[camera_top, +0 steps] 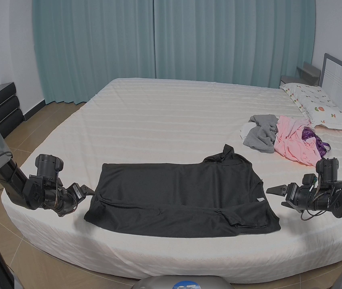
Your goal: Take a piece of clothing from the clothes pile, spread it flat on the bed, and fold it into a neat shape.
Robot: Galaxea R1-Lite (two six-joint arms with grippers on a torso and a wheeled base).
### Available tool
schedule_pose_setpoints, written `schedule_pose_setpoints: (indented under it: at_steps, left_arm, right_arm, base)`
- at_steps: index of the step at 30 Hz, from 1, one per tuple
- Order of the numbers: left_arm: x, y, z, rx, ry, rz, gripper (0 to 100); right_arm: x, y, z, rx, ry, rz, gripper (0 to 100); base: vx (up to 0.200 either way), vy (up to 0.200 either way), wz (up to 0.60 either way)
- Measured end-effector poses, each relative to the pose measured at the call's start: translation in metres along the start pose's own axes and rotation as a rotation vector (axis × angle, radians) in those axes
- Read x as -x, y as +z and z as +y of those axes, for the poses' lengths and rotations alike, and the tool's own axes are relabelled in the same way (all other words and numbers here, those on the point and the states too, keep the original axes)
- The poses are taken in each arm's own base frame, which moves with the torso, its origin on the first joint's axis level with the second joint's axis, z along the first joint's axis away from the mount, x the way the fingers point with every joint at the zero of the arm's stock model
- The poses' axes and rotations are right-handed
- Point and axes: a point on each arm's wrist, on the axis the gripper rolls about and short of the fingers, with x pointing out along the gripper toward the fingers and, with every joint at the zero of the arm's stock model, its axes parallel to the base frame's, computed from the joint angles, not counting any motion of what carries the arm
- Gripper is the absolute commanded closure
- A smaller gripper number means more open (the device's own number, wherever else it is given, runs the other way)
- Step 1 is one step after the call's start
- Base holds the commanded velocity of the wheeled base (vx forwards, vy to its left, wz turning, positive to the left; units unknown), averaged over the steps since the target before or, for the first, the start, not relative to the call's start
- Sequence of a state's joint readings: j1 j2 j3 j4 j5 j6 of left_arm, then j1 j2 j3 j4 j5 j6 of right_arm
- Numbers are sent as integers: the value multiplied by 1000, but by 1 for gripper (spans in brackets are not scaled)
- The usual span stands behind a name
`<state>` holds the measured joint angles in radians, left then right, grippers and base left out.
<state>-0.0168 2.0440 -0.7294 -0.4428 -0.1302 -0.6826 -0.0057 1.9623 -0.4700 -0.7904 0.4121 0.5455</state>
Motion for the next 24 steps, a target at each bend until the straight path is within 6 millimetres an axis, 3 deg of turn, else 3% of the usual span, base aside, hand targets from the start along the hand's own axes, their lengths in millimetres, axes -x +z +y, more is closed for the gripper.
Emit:
schedule_pose_setpoints:
  at_steps: [9,24]
  left_arm:
    - [17,-12,3,71,-4,5,0]
    - [19,-18,0,67,-14,23,0]
  right_arm:
    - [10,-13,2,-133,43,-37,0]
    - [7,-26,-3,-154,20,10,0]
  base:
    - [0,-200,0]
    - [0,0,0]
